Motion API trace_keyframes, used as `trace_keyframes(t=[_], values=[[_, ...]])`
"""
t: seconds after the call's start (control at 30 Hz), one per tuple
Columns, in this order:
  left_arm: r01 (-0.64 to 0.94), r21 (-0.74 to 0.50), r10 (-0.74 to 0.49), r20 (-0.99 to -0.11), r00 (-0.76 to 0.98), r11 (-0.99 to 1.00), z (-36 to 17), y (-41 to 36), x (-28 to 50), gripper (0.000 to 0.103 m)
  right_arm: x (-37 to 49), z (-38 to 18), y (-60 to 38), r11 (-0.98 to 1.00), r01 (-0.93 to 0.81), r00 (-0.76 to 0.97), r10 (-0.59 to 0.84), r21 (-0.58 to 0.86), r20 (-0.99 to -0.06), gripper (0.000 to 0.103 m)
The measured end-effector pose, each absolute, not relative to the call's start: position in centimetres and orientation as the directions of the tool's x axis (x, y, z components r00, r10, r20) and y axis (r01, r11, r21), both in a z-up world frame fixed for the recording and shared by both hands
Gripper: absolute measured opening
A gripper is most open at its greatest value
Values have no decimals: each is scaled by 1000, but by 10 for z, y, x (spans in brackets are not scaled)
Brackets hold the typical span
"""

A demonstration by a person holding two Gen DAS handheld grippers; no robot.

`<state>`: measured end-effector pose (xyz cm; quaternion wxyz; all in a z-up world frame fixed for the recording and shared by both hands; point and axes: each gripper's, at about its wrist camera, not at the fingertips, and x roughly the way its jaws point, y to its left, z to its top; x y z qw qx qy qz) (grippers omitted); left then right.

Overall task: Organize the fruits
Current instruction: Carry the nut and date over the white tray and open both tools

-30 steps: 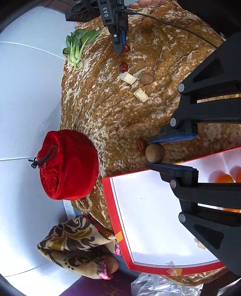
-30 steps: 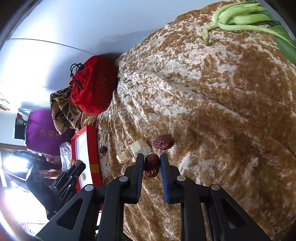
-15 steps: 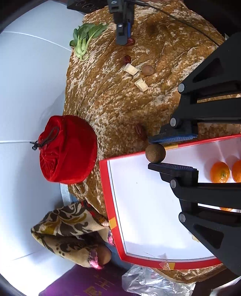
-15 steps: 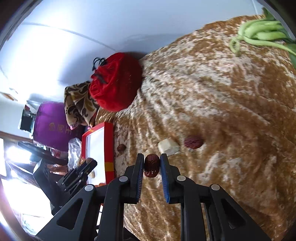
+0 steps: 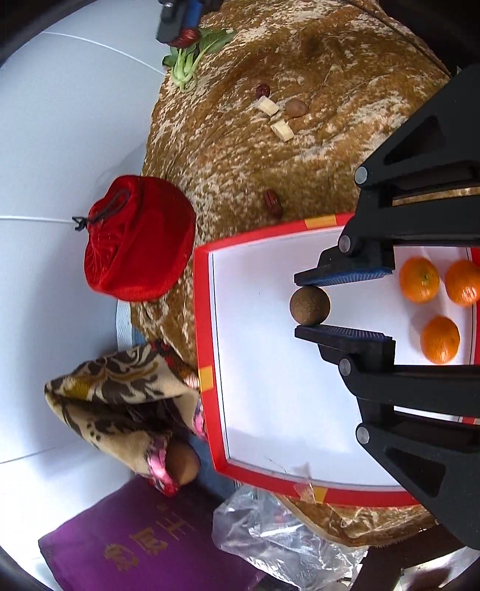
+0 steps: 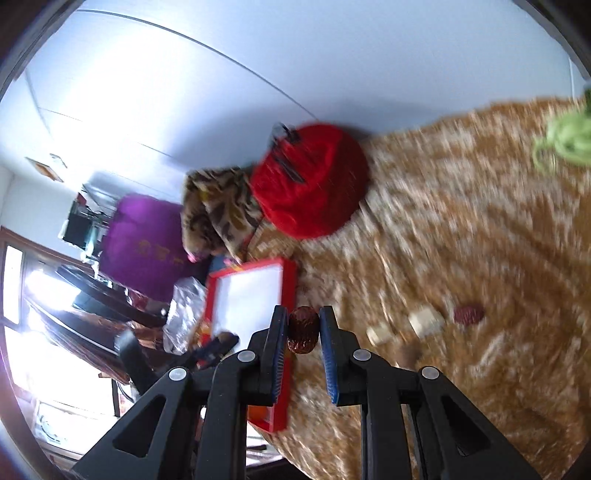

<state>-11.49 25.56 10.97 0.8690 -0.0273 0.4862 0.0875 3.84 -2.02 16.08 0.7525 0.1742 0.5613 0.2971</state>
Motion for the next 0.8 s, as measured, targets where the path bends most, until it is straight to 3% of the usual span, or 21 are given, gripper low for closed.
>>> trace_keyframes(t=[0.17,0.43,0.8], values=[[-208,50,148,-860,488,977,104,271,-123,19,24,163,23,745,-325,155,650,583,-744,18],[-250,59,174,-867,466,966,99,296,-137,19,-21,95,111,728,-379,-8,615,571,-788,18],[-288,138,238,-907,347,948,71,318,-143,19,-47,30,165,767,-416,-23,528,488,-849,22]])
